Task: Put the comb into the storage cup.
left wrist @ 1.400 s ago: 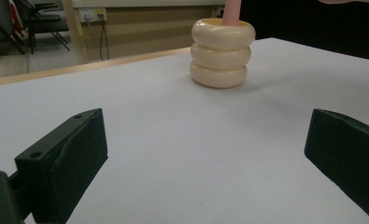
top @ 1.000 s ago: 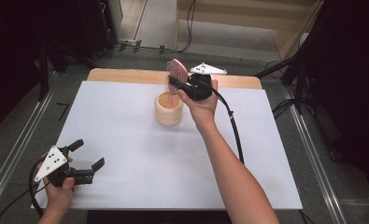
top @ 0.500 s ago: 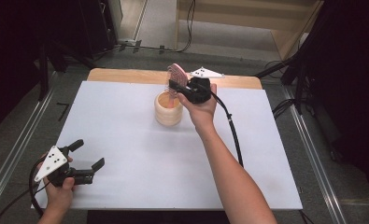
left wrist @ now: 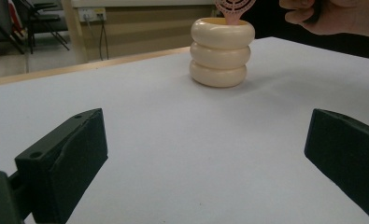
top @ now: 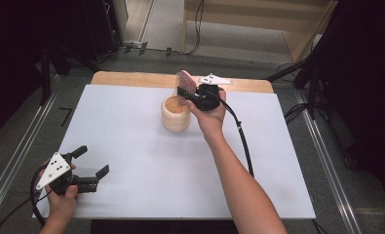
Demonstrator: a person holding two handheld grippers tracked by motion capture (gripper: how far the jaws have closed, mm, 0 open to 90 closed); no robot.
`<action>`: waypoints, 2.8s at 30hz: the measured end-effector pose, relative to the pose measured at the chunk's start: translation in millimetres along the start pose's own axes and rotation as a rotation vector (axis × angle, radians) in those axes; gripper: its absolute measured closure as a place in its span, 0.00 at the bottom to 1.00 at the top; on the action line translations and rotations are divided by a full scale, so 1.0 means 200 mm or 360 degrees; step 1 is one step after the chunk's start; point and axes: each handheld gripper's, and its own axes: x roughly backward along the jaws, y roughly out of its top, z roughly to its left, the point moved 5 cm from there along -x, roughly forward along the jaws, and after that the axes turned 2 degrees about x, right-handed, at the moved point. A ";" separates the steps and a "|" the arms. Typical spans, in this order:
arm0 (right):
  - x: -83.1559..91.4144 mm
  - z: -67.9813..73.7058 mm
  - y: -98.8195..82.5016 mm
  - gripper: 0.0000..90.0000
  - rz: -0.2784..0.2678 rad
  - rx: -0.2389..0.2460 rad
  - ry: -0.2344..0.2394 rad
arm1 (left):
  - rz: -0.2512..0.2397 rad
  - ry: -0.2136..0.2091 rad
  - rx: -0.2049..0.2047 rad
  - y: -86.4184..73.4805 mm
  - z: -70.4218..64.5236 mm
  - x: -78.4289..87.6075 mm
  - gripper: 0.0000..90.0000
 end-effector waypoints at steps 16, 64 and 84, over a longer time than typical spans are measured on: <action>0.03 -0.08 -0.03 0.55 0.0002 -0.0139 -0.0011 | 0.0006 0.0005 -0.0004 0.00 0.00 0.00 0.00; 0.31 -0.07 -0.16 0.00 0.0039 0.0068 -0.0011 | 0.0012 0.0015 -0.0016 0.00 0.00 -0.01 0.00; 0.48 -0.10 -0.28 0.00 0.0019 0.0074 -0.0038 | 0.0013 0.0021 -0.0016 0.00 0.00 -0.01 0.00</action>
